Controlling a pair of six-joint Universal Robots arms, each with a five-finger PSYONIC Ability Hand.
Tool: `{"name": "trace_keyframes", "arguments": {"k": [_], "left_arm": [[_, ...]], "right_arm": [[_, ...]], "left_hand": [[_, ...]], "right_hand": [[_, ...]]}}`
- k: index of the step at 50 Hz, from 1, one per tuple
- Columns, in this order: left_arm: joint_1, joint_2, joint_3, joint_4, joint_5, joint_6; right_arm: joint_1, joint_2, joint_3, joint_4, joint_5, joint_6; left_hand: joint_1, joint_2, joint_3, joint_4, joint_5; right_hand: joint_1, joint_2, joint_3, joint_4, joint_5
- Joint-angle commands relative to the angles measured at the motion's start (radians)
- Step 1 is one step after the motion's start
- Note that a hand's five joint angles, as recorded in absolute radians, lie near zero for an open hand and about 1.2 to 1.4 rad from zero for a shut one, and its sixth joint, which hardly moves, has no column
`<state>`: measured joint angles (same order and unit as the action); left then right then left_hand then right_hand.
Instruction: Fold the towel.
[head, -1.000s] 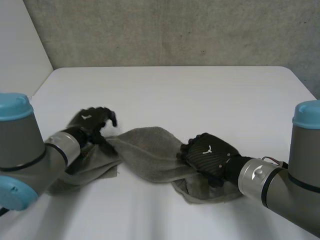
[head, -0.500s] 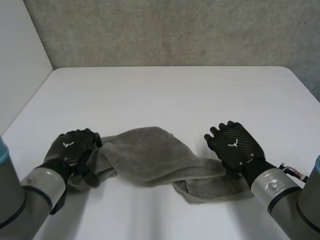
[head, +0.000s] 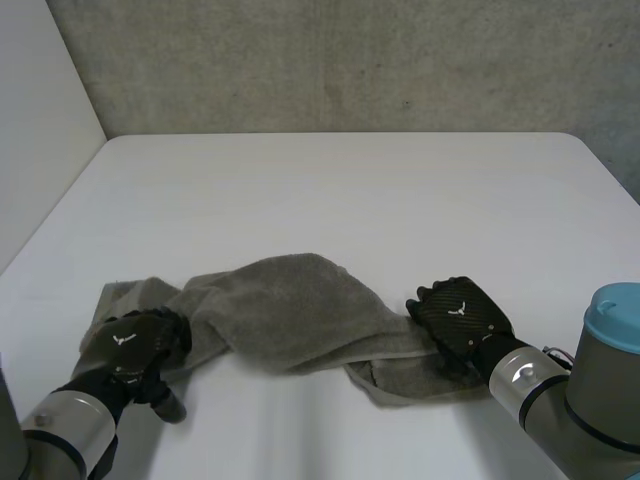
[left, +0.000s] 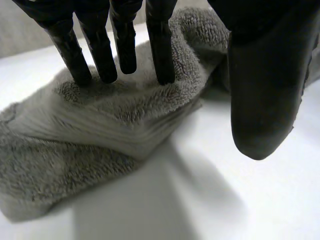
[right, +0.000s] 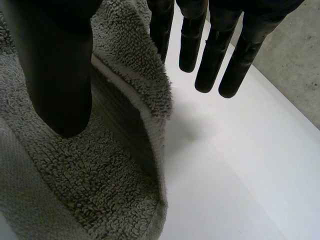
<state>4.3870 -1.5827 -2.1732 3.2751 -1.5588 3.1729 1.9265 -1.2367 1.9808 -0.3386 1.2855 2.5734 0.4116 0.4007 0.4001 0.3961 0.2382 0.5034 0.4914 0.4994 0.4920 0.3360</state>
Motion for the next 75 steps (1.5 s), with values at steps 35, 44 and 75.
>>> {"name": "trace_keyframes", "arguments": {"k": [35, 44, 75], "left_arm": [[0.015, -0.530, 0.570, 0.155, -0.017, 0.002], [0.037, -0.385, 0.547, 0.104, -0.007, -0.008], [0.026, 0.135, 0.926, -0.578, 0.209, -0.171]], "right_arm": [[-0.006, -0.006, 0.003, -0.004, -0.002, 0.001], [-0.006, -0.038, -0.040, 0.012, 0.000, 0.028], [-0.205, -0.541, -0.832, 0.753, -0.152, 0.234]], "left_hand": [[0.984, 0.995, 0.996, 1.000, 0.983], [0.985, 0.996, 0.996, 1.000, 0.984], [0.985, 0.996, 0.996, 1.000, 0.984]], "right_hand": [[0.718, 0.730, 0.722, 0.729, 0.711], [0.893, 0.905, 0.897, 0.904, 0.886], [0.893, 0.905, 0.897, 0.904, 0.886]]}}
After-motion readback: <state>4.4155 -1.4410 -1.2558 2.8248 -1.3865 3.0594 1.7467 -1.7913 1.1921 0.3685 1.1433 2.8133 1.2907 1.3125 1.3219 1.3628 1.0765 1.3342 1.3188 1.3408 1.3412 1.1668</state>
